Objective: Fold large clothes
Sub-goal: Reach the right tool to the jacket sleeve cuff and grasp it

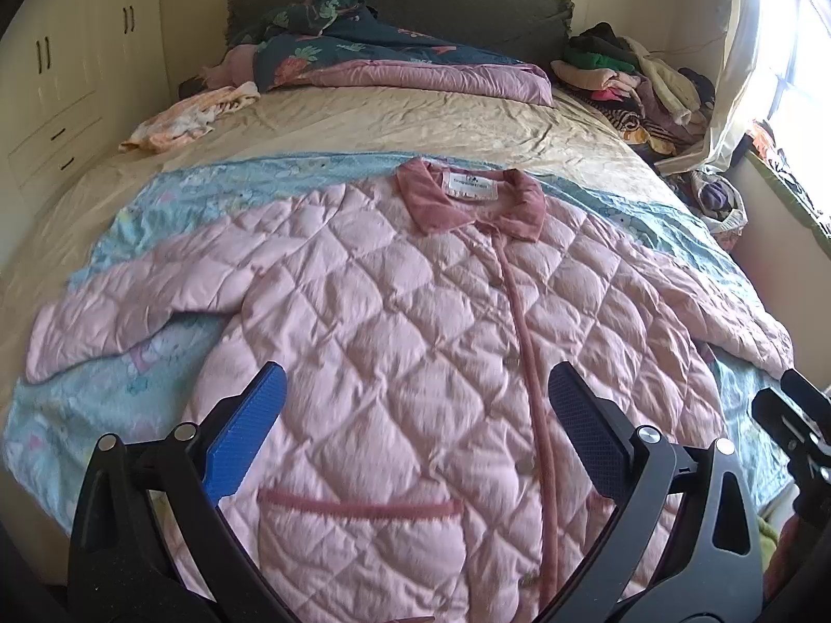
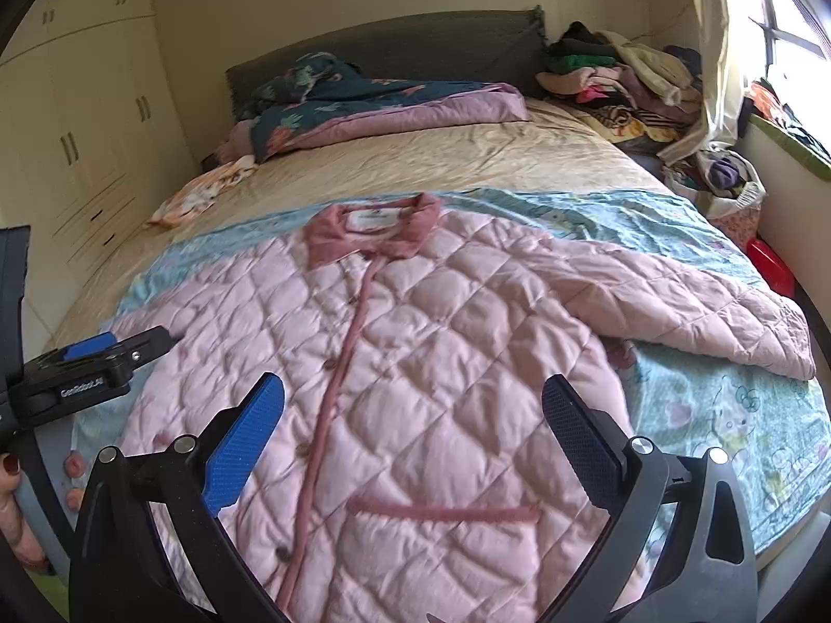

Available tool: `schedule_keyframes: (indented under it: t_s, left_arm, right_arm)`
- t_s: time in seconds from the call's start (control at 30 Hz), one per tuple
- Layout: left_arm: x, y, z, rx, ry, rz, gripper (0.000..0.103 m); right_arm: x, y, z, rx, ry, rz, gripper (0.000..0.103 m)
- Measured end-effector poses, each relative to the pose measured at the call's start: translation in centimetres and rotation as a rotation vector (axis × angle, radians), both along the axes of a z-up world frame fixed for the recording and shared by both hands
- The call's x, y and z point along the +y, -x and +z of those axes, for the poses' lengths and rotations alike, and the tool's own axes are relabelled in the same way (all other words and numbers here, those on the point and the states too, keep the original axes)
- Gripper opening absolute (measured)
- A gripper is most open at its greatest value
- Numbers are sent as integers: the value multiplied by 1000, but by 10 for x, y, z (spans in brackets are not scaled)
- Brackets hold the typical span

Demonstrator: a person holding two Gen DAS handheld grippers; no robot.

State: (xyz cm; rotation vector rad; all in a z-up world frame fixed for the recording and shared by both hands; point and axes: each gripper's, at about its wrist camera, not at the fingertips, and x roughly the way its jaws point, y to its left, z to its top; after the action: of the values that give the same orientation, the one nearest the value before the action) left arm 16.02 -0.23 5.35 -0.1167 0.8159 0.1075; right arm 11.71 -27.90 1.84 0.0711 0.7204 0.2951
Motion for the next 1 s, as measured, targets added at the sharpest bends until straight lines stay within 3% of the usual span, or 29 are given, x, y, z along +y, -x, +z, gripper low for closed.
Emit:
schedule_keyframes:
  t_s: [0.47,1.0]
  left_arm:
    - [-24,-72,3,14,35,-46,95]
    - [-59,-147,-27,77,16,-79,95]
  right_arm:
    - [-68,-67,5,-8,-48,-195,99]
    - [-192,-128,-40,75,-114,-527,99]
